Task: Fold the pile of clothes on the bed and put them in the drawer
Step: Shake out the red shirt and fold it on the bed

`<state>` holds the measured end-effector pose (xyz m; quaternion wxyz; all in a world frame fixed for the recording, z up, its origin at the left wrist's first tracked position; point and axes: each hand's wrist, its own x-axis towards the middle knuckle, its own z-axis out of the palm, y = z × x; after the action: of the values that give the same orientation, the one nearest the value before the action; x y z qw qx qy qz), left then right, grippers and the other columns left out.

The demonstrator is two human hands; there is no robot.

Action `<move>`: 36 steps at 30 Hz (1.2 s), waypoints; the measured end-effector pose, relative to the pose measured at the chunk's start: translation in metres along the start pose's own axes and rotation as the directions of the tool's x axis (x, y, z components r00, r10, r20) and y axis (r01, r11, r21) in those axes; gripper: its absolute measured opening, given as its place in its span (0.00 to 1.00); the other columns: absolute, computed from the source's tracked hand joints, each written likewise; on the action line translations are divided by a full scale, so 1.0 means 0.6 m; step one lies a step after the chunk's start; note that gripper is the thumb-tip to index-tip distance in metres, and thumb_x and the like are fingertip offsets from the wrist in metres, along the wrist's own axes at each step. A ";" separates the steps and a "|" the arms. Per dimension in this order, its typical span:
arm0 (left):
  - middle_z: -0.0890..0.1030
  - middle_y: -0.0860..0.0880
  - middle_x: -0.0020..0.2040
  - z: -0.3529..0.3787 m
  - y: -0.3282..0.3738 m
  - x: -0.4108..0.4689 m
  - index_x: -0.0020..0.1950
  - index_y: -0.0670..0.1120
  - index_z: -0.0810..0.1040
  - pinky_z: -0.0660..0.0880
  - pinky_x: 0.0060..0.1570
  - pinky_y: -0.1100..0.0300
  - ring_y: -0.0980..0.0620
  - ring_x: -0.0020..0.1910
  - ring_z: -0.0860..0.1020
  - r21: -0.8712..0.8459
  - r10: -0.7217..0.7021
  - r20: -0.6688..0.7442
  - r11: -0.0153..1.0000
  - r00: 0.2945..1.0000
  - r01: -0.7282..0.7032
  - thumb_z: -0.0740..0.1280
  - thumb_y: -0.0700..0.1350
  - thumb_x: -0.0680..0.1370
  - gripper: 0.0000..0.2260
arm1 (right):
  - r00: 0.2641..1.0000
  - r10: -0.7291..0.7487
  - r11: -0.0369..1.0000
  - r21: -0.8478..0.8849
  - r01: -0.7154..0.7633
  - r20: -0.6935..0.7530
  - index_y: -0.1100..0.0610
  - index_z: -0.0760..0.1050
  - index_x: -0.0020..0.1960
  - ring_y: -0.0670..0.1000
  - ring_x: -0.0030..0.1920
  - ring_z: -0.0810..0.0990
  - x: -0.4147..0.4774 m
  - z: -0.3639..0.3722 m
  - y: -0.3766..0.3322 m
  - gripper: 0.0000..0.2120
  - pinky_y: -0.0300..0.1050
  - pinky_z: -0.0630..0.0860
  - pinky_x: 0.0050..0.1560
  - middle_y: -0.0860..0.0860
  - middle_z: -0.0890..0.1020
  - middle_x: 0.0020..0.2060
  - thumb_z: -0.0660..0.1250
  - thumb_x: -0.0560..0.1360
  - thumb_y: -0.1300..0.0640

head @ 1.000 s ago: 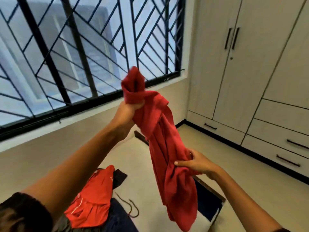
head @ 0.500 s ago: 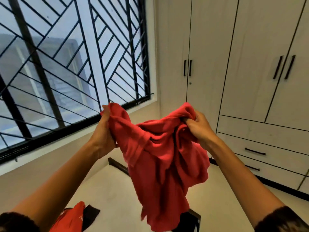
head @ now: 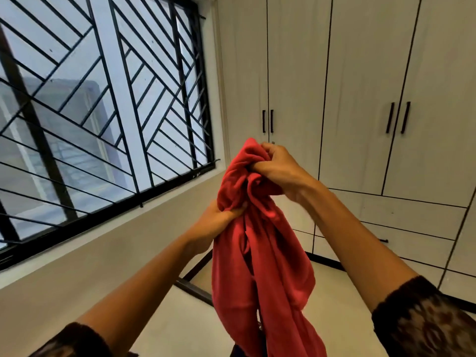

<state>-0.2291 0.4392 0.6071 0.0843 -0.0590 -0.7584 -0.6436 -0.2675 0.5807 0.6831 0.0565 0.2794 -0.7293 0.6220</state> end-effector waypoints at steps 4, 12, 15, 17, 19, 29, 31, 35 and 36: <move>0.83 0.43 0.46 0.008 0.018 0.010 0.49 0.46 0.78 0.80 0.46 0.56 0.49 0.41 0.82 -0.212 -0.053 -0.090 0.977 0.994 0.033 0.62 0.35 0.77 0.09 | 0.936 0.052 0.998 0.008 -0.058 0.347 0.54 0.69 0.62 0.48 0.47 0.81 -0.022 -0.065 0.025 0.27 0.39 0.79 0.44 0.50 0.80 0.51 0.75 0.65 0.63; 0.83 0.46 0.31 -0.013 0.061 0.027 0.26 0.46 0.83 0.79 0.27 0.58 0.51 0.29 0.81 -0.629 -0.133 -0.104 0.776 0.986 0.038 0.55 0.53 0.81 0.28 | 0.931 0.177 0.916 0.293 -0.275 0.320 0.47 0.68 0.66 0.42 0.67 0.69 -0.081 -0.081 0.184 0.47 0.43 0.66 0.68 0.41 0.75 0.63 0.81 0.50 0.38; 0.80 0.47 0.25 -0.008 0.080 0.024 0.21 0.45 0.80 0.75 0.20 0.62 0.53 0.23 0.79 -0.615 -0.086 -0.102 0.789 0.991 0.005 0.56 0.51 0.79 0.28 | 0.921 0.169 0.950 0.193 -0.247 0.350 0.43 0.68 0.66 0.47 0.67 0.71 -0.086 -0.045 0.204 0.32 0.50 0.68 0.68 0.47 0.73 0.67 0.76 0.65 0.53; 0.80 0.46 0.26 -0.011 0.090 0.019 0.28 0.45 0.81 0.76 0.22 0.62 0.52 0.24 0.79 -0.575 -0.123 -0.114 0.817 0.986 0.036 0.55 0.51 0.81 0.26 | 0.959 0.162 0.961 0.183 -0.206 0.233 0.48 0.75 0.58 0.46 0.54 0.80 -0.084 -0.025 0.192 0.17 0.41 0.77 0.56 0.48 0.81 0.56 0.72 0.71 0.60; 0.83 0.45 0.34 -0.026 0.092 0.021 0.41 0.43 0.80 0.79 0.29 0.60 0.51 0.29 0.81 -0.459 -0.174 -0.221 0.887 0.960 0.055 0.57 0.48 0.81 0.17 | 0.993 0.107 0.972 0.205 -0.116 0.057 0.54 0.78 0.52 0.43 0.44 0.81 -0.076 -0.022 0.175 0.09 0.38 0.78 0.47 0.46 0.84 0.44 0.66 0.75 0.64; 0.79 0.44 0.29 -0.078 0.077 0.004 0.37 0.43 0.75 0.69 0.35 0.61 0.45 0.30 0.74 -0.036 -0.297 -0.354 0.952 0.887 0.304 0.58 0.38 0.71 0.07 | 0.965 0.108 0.965 -0.209 -0.160 -0.240 0.55 0.74 0.37 0.48 0.36 0.74 -0.052 -0.191 0.122 0.11 0.43 0.70 0.38 0.53 0.77 0.35 0.62 0.77 0.63; 0.77 0.47 0.23 -0.063 0.079 0.004 0.34 0.44 0.73 0.67 0.33 0.62 0.47 0.28 0.72 -0.019 -0.312 -0.321 0.946 0.894 0.323 0.58 0.40 0.71 0.07 | 0.958 0.201 0.961 -0.148 -0.234 -0.207 0.54 0.76 0.40 0.44 0.30 0.77 -0.056 -0.196 0.100 0.12 0.35 0.74 0.33 0.52 0.80 0.35 0.60 0.79 0.60; 0.82 0.45 0.32 -0.022 0.088 0.007 0.39 0.44 0.78 0.74 0.41 0.59 0.48 0.29 0.78 -0.007 -0.372 -0.096 0.928 0.923 0.373 0.64 0.47 0.74 0.08 | 0.886 0.435 0.881 0.280 -0.382 -0.158 0.57 0.73 0.38 0.44 0.19 0.75 -0.055 -0.177 0.068 0.15 0.31 0.70 0.21 0.50 0.79 0.22 0.57 0.80 0.55; 0.84 0.44 0.38 -0.009 0.091 0.009 0.44 0.44 0.80 0.76 0.46 0.57 0.48 0.34 0.80 -0.005 -0.362 0.001 0.932 0.932 0.362 0.66 0.50 0.74 0.10 | 0.887 0.436 0.874 0.306 -0.378 -0.152 0.57 0.73 0.38 0.44 0.19 0.75 -0.051 -0.167 0.064 0.15 0.32 0.70 0.21 0.49 0.78 0.21 0.57 0.80 0.55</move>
<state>-0.2235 0.4427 0.6620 -0.0361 0.0815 -0.7546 -0.6501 -0.2867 0.6880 0.6586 -0.0357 0.0544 -0.6705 0.7391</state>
